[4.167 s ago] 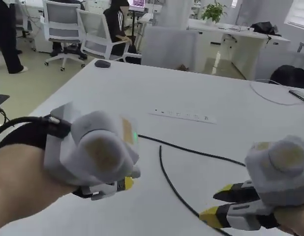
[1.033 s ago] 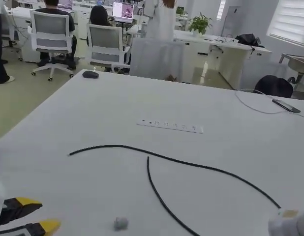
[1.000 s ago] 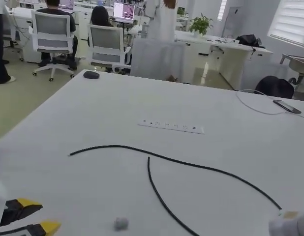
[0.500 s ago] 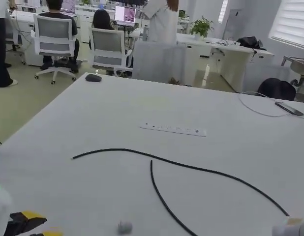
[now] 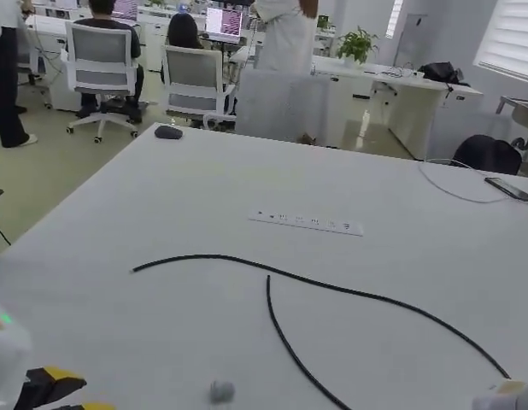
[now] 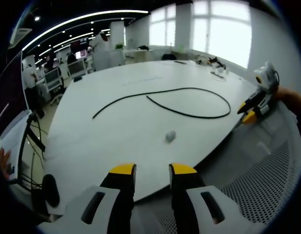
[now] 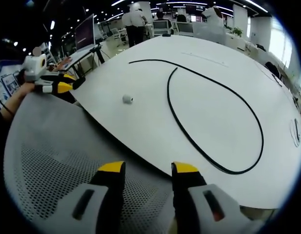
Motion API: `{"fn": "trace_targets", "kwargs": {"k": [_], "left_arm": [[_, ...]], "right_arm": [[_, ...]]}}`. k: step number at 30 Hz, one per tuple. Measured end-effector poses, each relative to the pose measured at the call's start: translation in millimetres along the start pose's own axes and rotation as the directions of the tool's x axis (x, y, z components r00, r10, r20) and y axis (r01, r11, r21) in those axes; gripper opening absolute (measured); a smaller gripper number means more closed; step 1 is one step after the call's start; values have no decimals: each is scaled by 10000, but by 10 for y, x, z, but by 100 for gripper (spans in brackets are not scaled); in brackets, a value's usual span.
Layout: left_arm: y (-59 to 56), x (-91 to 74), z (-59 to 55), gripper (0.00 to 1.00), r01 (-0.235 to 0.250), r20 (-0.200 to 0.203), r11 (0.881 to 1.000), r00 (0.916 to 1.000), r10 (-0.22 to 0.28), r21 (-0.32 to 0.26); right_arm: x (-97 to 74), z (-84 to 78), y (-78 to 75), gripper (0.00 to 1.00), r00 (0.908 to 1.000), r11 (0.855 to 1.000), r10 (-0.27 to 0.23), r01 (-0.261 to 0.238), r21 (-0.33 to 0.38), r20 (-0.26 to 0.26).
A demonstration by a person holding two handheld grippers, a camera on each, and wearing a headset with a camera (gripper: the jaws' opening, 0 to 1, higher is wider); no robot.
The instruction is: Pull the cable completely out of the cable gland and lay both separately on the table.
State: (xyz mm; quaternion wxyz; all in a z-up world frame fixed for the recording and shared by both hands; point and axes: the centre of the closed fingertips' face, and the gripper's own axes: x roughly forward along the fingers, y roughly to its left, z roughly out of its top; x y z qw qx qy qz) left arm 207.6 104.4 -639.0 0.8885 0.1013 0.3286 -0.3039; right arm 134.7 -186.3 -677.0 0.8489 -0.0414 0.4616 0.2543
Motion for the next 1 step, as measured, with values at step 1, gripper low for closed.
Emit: {"fn": "trace_targets", "kwargs": {"k": [1], "left_arm": [[1,0,1,28,-11,0,10000,10000,11,1]], "right_arm": [[3,-4,-1,40,10000,10000,17,-17,41,-7]]}}
